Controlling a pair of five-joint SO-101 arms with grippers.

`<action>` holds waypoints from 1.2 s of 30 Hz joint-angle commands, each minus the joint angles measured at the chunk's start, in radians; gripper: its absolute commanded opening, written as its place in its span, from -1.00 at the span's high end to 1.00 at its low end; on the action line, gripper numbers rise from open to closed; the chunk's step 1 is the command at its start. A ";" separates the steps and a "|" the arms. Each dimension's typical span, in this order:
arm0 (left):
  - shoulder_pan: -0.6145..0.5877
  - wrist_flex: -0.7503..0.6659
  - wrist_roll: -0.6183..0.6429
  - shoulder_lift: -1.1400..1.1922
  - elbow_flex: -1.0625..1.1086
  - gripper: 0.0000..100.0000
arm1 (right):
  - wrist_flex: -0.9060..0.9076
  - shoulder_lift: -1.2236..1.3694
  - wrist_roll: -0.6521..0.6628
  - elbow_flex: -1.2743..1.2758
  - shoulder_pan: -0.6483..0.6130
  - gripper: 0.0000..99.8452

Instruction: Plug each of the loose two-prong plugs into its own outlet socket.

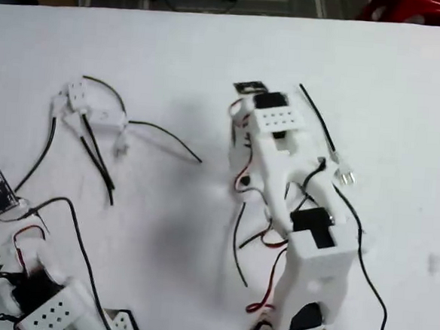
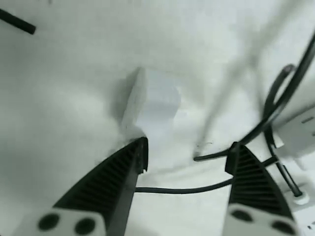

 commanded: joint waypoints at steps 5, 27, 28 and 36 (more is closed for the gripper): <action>-0.013 -0.023 -0.002 -0.002 -0.003 0.90 | 0.036 -0.004 0.144 -0.020 0.139 0.49; -0.016 -0.023 -0.005 -0.002 -0.003 0.90 | 0.027 0.041 -0.043 -0.092 0.012 0.49; -0.016 -0.023 -0.005 -0.002 -0.003 0.90 | 0.027 0.059 -0.043 -0.092 0.021 0.49; -0.016 -0.023 -0.005 -0.002 -0.003 0.90 | 0.024 0.168 -0.040 -0.097 -0.042 0.57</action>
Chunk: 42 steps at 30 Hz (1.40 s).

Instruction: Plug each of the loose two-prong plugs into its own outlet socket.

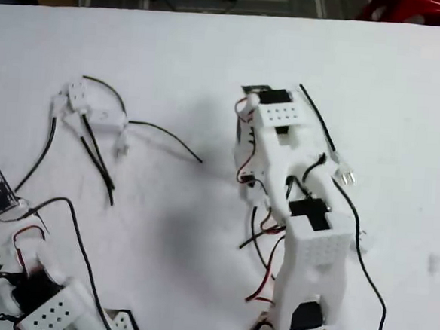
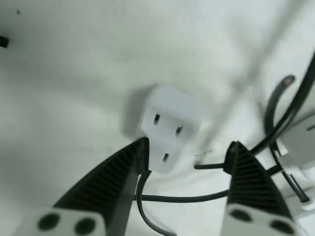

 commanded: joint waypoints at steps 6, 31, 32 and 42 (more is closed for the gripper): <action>-0.015 -0.023 -0.003 -0.002 -0.003 0.90 | 0.033 -0.005 -0.008 -0.058 -0.045 0.60; -0.015 -0.023 -0.003 -0.002 -0.003 0.90 | 0.136 -0.148 0.176 -0.052 0.165 0.60; -0.015 -0.023 -0.003 -0.002 -0.003 0.90 | 0.136 -0.154 0.176 -0.037 0.166 0.60; -0.015 -0.023 -0.003 -0.002 -0.003 0.90 | 0.131 -0.183 0.094 -0.005 0.076 0.60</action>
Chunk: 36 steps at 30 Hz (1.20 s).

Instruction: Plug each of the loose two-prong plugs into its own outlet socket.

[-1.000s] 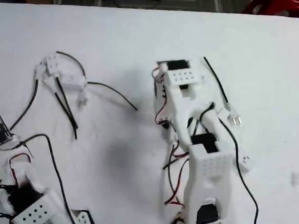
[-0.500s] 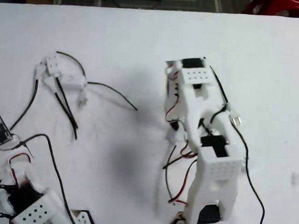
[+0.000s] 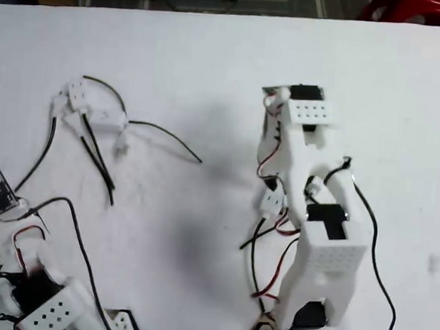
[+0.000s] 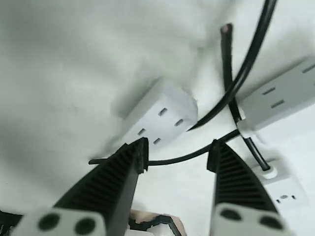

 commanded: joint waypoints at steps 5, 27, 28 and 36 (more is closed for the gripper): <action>-0.016 -0.023 -0.003 -0.002 -0.003 0.90 | -0.028 -0.039 -0.181 -0.011 -0.031 0.59; -0.016 -0.023 -0.005 -0.002 -0.003 0.90 | -0.165 0.269 -0.242 -0.017 0.004 0.61; -0.016 -0.023 -0.005 -0.002 -0.003 0.90 | -0.165 0.266 -0.242 -0.017 0.004 0.64; -0.016 -0.023 -0.005 -0.002 -0.003 0.90 | -0.139 0.143 -0.235 -0.017 -0.007 0.75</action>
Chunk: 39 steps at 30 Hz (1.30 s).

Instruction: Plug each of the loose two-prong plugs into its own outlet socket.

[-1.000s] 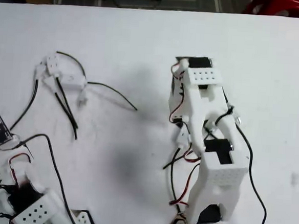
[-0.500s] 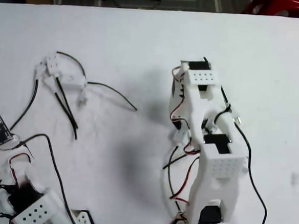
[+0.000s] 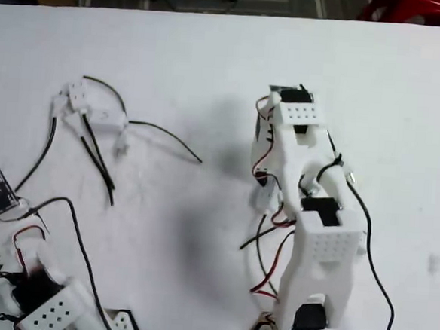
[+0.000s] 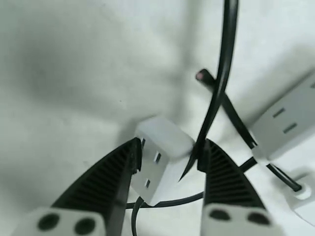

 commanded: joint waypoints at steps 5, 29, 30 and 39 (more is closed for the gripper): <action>-0.016 -0.023 -0.005 -0.002 -0.003 0.90 | 0.044 -0.108 0.037 -0.006 -0.010 0.76; -0.016 -0.023 -0.005 -0.002 -0.003 0.90 | 0.127 -0.245 0.072 0.041 -0.079 0.45; -0.016 -0.023 -0.005 -0.002 -0.003 0.90 | 0.117 -0.220 0.043 0.040 -0.081 0.45; -0.016 -0.023 -0.005 -0.002 -0.003 0.90 | 0.102 -0.013 -0.060 -0.017 -0.082 0.45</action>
